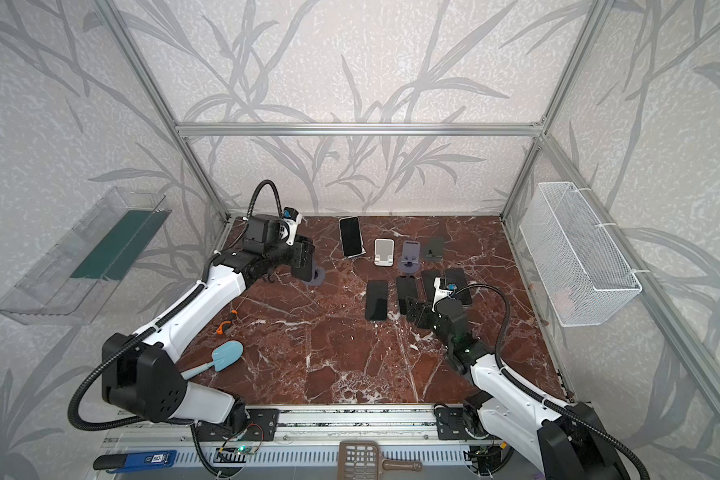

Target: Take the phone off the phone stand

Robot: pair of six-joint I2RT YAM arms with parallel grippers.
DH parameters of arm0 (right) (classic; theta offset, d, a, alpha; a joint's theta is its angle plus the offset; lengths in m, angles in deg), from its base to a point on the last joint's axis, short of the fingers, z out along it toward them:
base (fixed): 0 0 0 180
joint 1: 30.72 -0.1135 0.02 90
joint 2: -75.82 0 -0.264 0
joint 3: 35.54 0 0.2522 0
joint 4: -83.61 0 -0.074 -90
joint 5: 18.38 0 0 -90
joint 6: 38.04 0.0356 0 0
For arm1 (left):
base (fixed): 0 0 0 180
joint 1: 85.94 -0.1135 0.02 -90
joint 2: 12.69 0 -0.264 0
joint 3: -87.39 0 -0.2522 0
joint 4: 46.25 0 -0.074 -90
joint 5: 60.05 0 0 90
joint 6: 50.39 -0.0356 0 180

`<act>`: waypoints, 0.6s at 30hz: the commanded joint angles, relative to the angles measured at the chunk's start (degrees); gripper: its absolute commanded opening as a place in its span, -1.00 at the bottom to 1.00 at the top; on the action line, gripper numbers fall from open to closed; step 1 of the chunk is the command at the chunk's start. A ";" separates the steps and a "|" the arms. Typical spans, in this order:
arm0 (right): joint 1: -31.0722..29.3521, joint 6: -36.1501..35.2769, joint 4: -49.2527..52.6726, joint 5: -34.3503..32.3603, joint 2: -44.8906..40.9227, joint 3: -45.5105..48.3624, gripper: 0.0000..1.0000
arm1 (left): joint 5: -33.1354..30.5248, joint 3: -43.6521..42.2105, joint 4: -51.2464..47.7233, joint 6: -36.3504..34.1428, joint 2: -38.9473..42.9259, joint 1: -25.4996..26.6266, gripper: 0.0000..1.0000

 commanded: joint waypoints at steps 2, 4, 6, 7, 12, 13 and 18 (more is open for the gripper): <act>-0.33 0.24 -0.68 0.77 -1.01 -1.43 0.76 | -3.99 2.12 -4.72 3.62 3.44 3.15 0.06; -0.34 0.31 -0.71 0.48 -0.80 -1.33 0.76 | -6.93 2.32 -6.36 4.35 3.34 5.67 0.01; -0.34 0.39 -0.91 0.53 -0.38 -1.42 0.76 | -10.37 3.65 -9.10 4.39 1.96 9.11 0.02; -0.34 0.40 -1.03 0.65 -0.19 -1.42 0.76 | -11.20 4.45 -10.43 5.33 1.13 9.97 0.01; -0.27 0.75 -1.38 1.34 0.44 -1.49 0.76 | -11.37 10.18 -16.16 10.68 -5.62 12.96 -0.03; -0.30 0.75 -1.43 1.28 0.27 -1.50 0.76 | -10.56 11.94 -17.85 11.36 -7.94 13.43 -0.05; -0.30 0.32 -0.51 0.58 -1.26 -1.33 0.75 | -8.28 19.94 -25.63 12.70 -17.13 15.23 -0.06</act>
